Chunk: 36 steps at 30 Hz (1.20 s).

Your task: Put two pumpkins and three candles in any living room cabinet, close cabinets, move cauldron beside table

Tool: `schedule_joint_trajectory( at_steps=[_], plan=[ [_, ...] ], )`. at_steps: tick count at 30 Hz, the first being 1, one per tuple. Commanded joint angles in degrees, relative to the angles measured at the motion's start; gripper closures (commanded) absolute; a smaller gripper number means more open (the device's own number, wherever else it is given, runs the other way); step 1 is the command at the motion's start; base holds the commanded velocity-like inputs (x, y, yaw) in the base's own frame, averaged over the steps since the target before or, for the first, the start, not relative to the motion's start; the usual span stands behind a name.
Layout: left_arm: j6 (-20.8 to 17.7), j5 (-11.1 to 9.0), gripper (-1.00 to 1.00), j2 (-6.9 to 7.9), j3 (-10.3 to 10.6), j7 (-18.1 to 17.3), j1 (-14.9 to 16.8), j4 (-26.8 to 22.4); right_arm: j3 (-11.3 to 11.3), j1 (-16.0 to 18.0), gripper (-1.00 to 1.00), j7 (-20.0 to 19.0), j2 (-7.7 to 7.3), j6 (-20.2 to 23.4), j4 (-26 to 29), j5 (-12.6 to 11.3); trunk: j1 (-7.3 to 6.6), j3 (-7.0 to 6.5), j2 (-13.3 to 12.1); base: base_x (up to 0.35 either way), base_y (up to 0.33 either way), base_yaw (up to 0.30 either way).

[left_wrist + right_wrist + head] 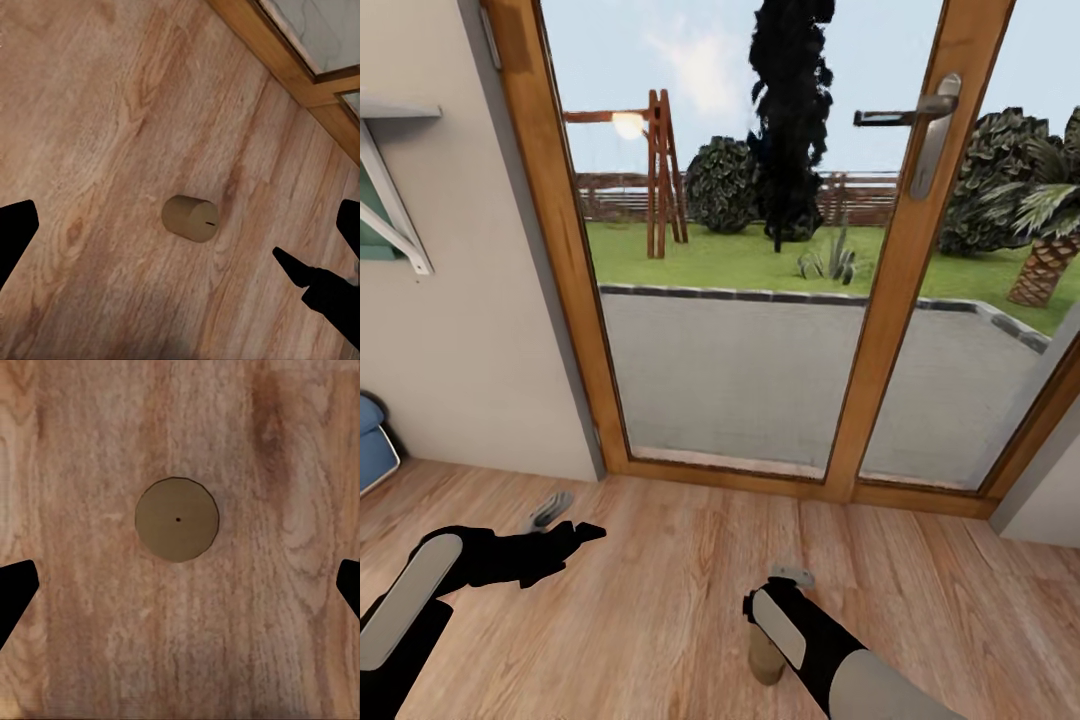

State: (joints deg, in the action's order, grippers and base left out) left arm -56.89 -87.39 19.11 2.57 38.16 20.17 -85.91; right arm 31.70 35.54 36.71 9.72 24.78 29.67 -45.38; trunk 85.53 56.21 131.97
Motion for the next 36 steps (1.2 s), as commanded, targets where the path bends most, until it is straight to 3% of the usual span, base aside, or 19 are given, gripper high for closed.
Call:
schedule_joint_trajectory(
  at_steps=[1, 13, 28, 36],
  plan=[
    [0.02, -0.58, -1.00, 0.04, 0.06, 0.60, 0.04, -0.05, 0.37, 0.06, -1.00, -0.19, -0.09, 0.16, -0.06, -0.35, 0.21, 0.24, 0.44, 0.000, 0.000, 0.000],
    [0.02, -0.58, -1.00, -0.04, 0.12, 0.60, 0.04, -0.05, 0.21, 1.80, -1.00, -1.11, -0.44, -2.81, -6.08, -0.12, 2.85, 2.39, 5.25, 0.000, 0.000, 0.000],
    [0.02, -0.58, -1.00, -0.13, 0.24, 0.60, 0.04, -0.05, 0.37, 1.90, -1.00, -1.51, -0.45, -4.70, -6.64, 0.02, 6.14, 5.09, 11.27, 0.000, 0.000, 0.000],
    [0.02, -0.58, -1.00, -0.13, 0.17, 0.58, 0.04, -0.05, 0.53, 1.90, -1.00, -3.91, -0.47, -6.33, -6.72, 0.35, 6.35, 6.86, 11.37, 0.000, 0.000, 0.000]
  ],
)
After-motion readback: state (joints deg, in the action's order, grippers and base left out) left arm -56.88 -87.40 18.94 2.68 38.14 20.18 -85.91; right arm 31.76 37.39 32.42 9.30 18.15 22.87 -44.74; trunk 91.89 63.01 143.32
